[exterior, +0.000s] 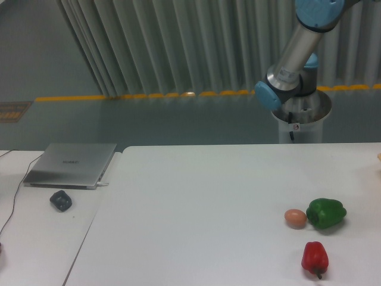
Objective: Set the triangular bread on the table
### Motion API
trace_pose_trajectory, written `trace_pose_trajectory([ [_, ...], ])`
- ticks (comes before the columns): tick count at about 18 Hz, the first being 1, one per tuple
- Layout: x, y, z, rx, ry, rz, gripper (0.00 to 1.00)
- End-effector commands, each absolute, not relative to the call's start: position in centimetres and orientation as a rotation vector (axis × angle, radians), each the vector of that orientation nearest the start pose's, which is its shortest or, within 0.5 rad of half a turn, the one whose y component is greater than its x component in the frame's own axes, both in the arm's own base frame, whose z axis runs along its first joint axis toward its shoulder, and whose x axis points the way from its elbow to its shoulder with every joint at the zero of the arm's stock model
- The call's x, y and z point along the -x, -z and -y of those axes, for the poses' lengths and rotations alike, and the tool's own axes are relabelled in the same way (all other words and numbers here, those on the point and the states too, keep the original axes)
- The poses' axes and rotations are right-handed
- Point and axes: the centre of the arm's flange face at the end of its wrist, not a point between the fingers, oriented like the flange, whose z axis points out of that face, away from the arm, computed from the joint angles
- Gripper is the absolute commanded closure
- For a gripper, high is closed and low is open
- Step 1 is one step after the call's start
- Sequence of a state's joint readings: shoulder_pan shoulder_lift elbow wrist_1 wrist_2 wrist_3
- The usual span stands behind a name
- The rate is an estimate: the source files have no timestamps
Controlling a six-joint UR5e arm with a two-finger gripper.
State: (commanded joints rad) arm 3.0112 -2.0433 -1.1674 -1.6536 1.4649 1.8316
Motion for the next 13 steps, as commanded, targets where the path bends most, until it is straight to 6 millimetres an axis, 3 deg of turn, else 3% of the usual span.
trace_pose_trajectory([
  [6,63.5,-41.3,-23.9,2.961,0.198,-0.572,0.73],
  [13,60.0,-42.8,-30.4,2.939,0.206,-0.358,0.73],
])
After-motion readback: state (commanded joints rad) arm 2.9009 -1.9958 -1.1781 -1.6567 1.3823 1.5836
